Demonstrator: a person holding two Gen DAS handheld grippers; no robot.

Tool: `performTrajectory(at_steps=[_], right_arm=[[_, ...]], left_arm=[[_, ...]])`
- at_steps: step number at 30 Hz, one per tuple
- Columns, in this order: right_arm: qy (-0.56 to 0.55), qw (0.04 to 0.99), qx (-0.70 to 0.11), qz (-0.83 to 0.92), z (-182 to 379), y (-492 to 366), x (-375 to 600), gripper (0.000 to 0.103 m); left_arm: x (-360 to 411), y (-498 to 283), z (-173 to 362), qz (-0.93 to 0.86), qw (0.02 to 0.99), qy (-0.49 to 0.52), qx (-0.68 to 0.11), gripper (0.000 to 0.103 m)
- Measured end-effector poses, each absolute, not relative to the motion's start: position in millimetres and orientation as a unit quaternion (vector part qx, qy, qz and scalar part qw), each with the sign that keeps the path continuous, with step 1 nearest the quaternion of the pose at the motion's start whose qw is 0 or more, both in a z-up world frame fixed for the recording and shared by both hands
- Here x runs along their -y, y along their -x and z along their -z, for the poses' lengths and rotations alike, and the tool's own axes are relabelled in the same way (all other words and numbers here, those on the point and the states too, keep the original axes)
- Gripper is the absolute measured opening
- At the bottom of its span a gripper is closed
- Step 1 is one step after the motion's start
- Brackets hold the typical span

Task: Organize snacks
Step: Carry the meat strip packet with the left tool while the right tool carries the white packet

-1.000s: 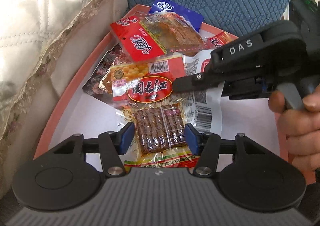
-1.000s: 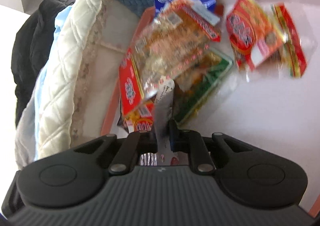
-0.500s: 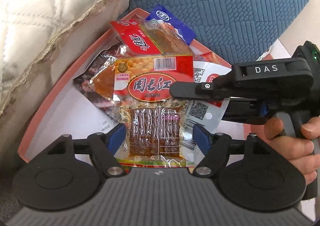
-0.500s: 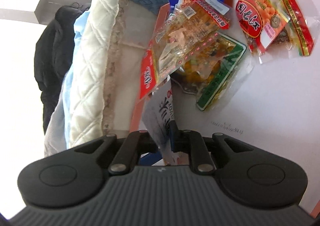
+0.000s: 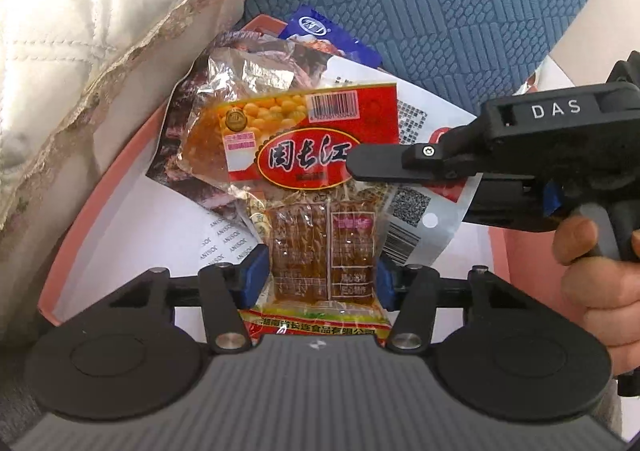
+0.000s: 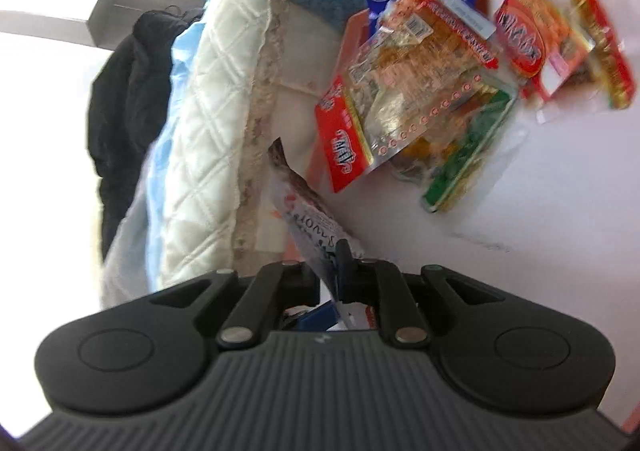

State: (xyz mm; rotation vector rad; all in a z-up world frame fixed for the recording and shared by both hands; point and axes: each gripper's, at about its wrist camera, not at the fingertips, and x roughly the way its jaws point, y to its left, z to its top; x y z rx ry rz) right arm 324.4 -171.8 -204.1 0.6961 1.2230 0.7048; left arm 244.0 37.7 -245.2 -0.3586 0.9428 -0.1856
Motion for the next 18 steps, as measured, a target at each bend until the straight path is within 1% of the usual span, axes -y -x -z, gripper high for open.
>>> performTrajectory(at_steps=[7, 17, 18], right_arm=[[-0.275, 0.74, -0.533, -0.305, 182.7, -311.4, 173.4, 0.01], [-0.266, 0.774, -0.503, -0.28, 152.3, -282.2, 196.5, 0.009], [-0.264, 0.78, -0.497, -0.274, 148.9, -279.0, 198.5, 0.007]], left_arm=[[-34.5, -236.3, 236.2, 0.098, 0.871, 0.169, -0.451, 0.059], [-30.1, -220.0, 222.6, 0.091, 0.872, 0.164, -0.453, 0.058], [-31.4, -220.2, 221.3, 0.091, 0.871, 0.168, -0.453, 0.058]])
